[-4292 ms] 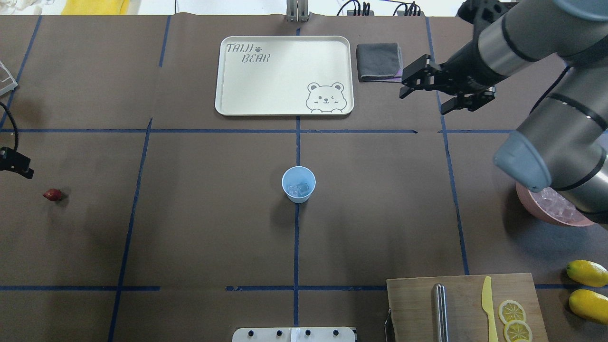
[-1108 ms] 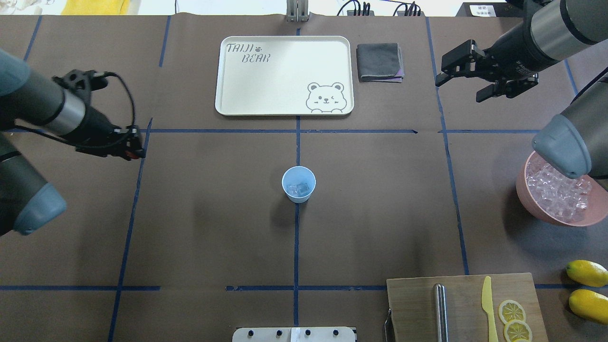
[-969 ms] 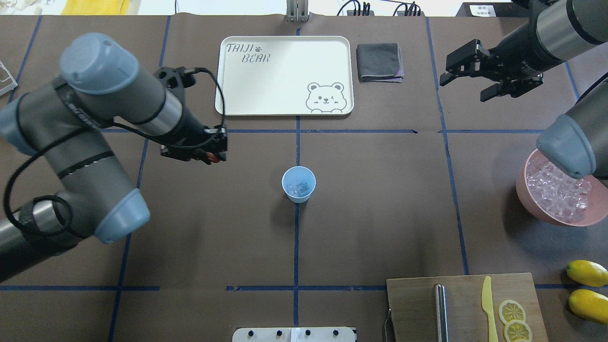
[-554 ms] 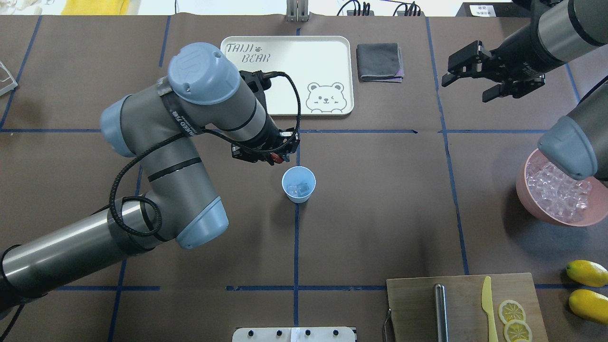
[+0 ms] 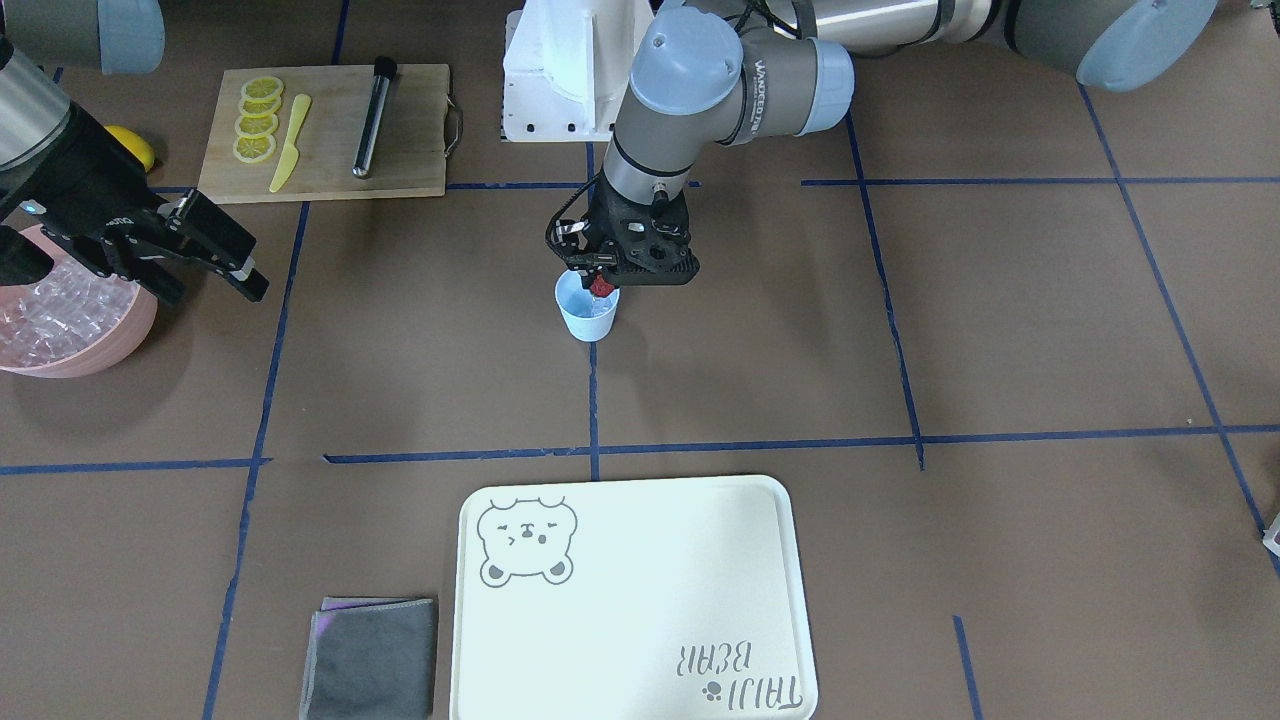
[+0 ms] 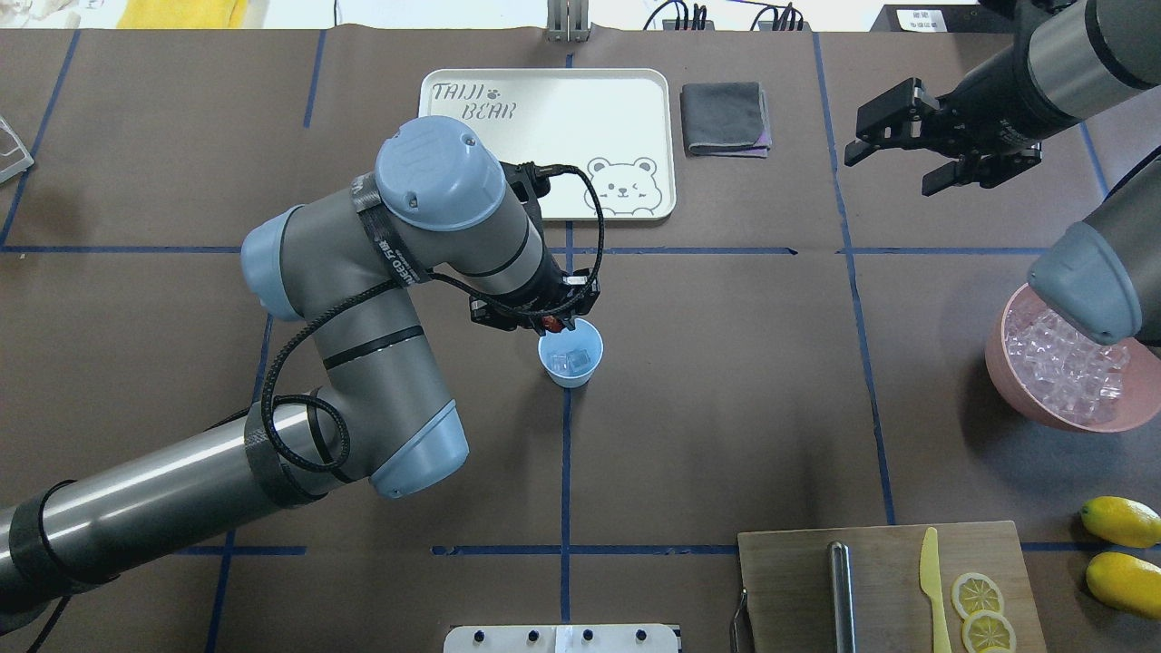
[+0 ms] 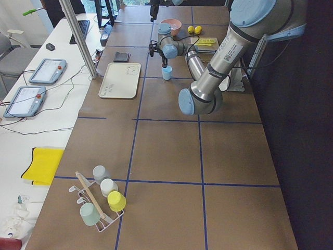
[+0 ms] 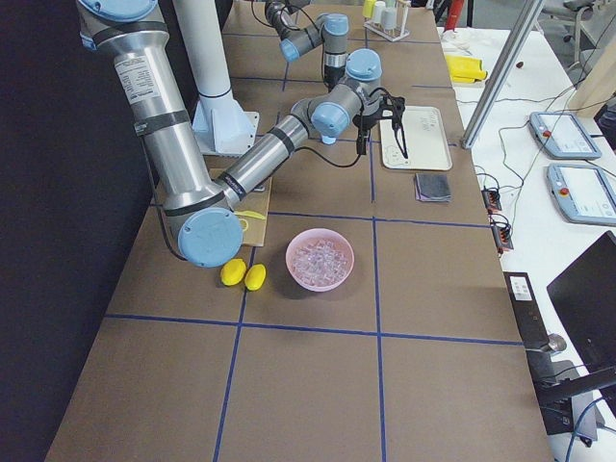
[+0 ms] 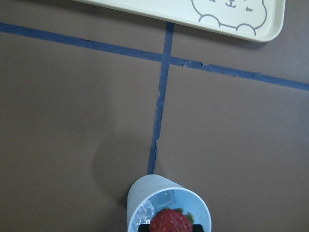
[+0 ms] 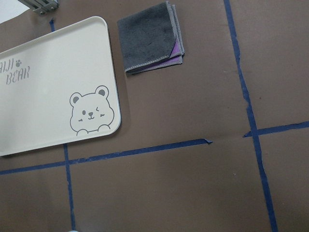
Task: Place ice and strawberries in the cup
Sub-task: 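Carry the strawberry with the left gripper over the blue cup and release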
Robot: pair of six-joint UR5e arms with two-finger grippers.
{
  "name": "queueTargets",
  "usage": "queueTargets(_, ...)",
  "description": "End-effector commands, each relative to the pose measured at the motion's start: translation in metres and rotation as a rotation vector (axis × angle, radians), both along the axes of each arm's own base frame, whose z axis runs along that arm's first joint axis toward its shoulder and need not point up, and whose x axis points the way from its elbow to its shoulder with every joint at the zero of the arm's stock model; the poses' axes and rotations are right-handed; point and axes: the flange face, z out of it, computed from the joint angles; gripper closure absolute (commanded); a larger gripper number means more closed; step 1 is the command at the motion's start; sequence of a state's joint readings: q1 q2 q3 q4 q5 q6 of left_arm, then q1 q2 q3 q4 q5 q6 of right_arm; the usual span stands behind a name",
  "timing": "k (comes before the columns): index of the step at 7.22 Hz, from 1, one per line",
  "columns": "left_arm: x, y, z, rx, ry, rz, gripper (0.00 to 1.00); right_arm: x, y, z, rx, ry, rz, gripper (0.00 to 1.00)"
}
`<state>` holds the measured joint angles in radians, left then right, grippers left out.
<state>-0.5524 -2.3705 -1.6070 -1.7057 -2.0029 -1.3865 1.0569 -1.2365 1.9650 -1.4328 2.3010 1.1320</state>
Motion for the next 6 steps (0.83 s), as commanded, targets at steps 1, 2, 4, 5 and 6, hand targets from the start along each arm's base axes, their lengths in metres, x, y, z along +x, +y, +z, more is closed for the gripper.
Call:
queueTargets(1,0.005,0.006,0.001,-0.005,-0.002,0.005,0.56,0.0,0.001,0.0,0.003,-0.001,-0.001,0.0)
queueTargets(2,0.004,0.005,0.0,-0.016,-0.002,-0.01,0.37,0.0,0.001,0.002,0.0,0.001,-0.001,0.0)
queueTargets(4,0.001,0.006,-0.003,-0.007,0.001,-0.023,0.19,0.001,0.001,0.002,-0.003,-0.001,-0.003,0.0)
queueTargets(5,-0.02,-0.006,0.0,-0.002,0.005,-0.048,0.18,0.013,-0.003,0.008,-0.008,0.005,0.012,0.0)
queueTargets(6,-0.057,-0.016,0.034,-0.007,-0.013,-0.083,0.18,0.035,-0.004,0.036,0.032,0.047,-0.006,0.0)
